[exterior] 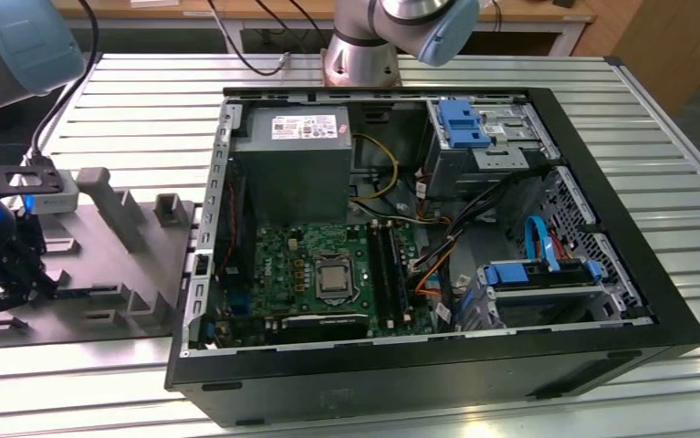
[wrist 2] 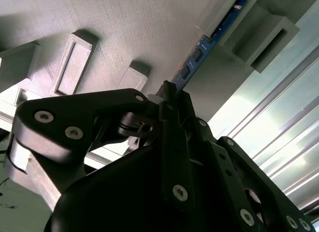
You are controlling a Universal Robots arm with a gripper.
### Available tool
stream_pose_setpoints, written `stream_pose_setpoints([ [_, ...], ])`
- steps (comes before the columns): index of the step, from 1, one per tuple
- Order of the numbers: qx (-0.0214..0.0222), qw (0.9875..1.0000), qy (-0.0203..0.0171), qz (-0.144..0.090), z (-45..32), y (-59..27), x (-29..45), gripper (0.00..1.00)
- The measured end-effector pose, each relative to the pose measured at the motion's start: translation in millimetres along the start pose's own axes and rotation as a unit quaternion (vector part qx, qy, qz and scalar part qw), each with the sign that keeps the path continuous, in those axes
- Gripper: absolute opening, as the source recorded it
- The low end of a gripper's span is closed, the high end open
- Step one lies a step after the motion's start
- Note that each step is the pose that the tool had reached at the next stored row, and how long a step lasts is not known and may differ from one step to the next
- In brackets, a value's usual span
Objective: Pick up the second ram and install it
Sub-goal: 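Pick up the second ram and move it above second insertion slot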
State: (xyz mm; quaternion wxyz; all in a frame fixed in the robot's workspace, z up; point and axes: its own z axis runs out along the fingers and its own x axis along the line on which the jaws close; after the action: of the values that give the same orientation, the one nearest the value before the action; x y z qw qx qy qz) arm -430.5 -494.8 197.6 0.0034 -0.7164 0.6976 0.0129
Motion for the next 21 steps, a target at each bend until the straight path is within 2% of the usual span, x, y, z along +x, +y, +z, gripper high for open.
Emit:
stream_pose_setpoints([
  [1,0.0000,1.0000,0.0000,0.000,0.0,0.0,0.0,0.21],
  [10,0.0001,1.0000,0.0000,0.000,-1.0,0.0,0.0,0.21],
  [17,-0.0002,1.0000,0.0000,0.000,-1.1,-6.6,0.1,0.21],
  [21,-0.0002,1.0000,0.0000,0.000,-1.2,-6.6,0.1,0.21],
])
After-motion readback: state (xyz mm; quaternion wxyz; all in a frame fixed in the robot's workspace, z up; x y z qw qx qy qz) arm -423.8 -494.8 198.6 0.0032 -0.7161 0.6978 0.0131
